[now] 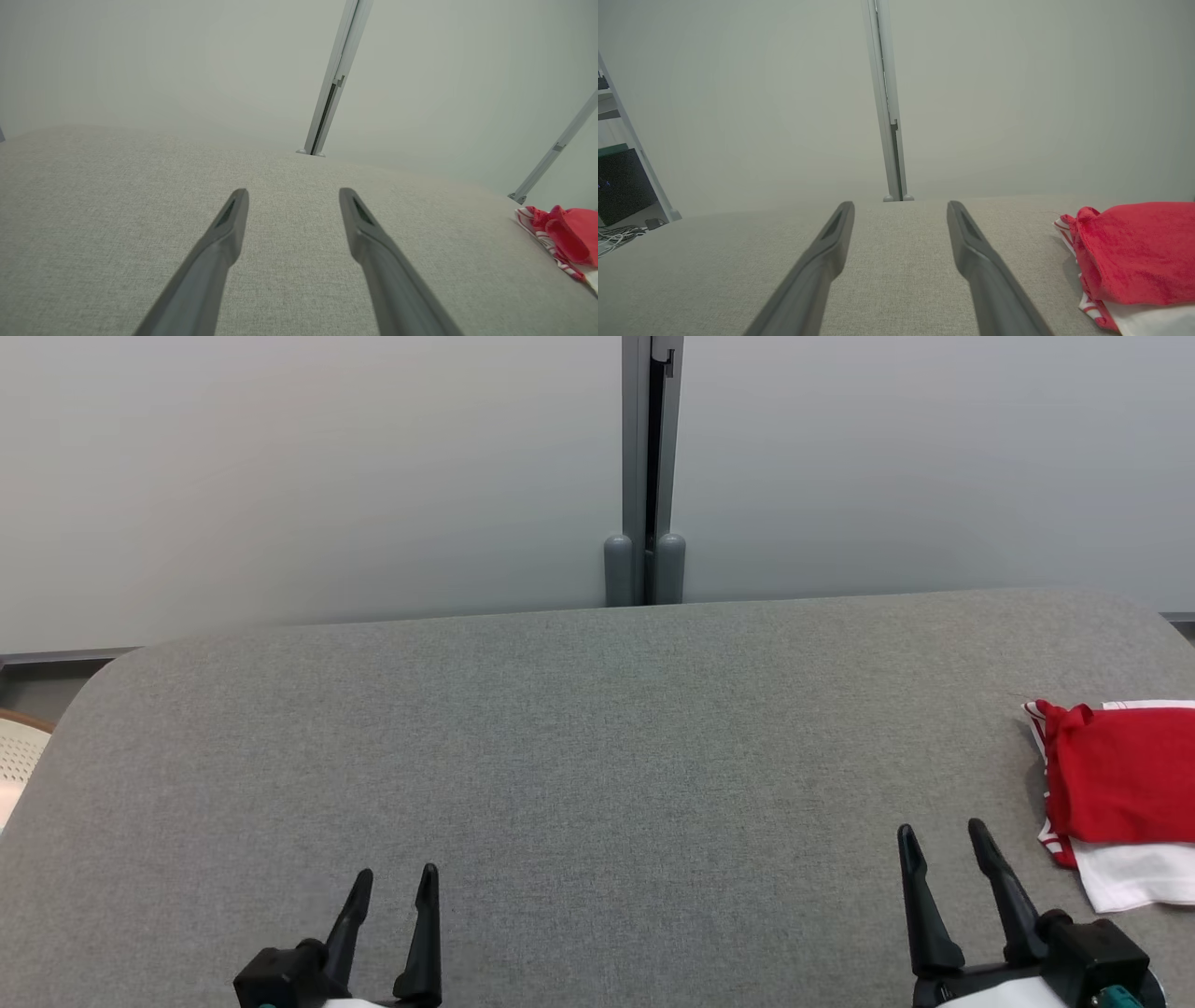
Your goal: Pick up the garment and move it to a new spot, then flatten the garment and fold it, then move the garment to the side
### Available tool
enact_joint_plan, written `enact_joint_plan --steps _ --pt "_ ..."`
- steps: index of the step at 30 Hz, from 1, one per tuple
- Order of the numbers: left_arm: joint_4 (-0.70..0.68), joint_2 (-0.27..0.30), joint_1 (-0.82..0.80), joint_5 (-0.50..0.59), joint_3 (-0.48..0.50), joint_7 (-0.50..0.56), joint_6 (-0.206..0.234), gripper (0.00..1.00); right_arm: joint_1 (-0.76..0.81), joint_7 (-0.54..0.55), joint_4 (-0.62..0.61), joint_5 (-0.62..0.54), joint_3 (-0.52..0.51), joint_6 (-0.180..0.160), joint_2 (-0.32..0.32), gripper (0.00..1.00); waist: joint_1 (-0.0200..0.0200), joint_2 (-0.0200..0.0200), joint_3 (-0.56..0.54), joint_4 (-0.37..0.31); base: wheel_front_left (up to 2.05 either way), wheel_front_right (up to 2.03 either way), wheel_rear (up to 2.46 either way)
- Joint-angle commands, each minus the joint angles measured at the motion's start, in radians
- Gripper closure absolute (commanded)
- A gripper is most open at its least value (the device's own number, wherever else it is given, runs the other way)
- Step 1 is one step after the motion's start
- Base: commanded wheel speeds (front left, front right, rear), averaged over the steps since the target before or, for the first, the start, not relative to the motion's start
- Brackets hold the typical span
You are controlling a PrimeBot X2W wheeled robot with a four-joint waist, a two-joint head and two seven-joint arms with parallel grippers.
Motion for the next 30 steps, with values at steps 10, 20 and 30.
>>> enact_joint_plan --steps 10,20,30 --pt "0.032 -0.001 0.009 -0.084 0.016 0.027 -0.009 1.00 0.017 0.017 0.029 0.101 0.002 0.000 -0.004 1.00 0.0000 0.0000 0.003 -0.001 0.00 0.00 0.00" --pt "0.024 0.002 -0.020 -0.257 0.060 0.078 -0.030 1.00 -0.014 0.060 0.036 0.317 -0.015 0.000 -0.015 1.00 0.0000 0.0000 0.009 -0.003 0.00 0.00 0.00" --pt "0.017 0.003 -0.043 -0.396 0.096 0.119 -0.046 1.00 -0.037 0.096 0.038 0.486 -0.032 0.000 -0.022 1.00 0.0000 0.0000 0.014 -0.004 0.00 0.00 0.00"
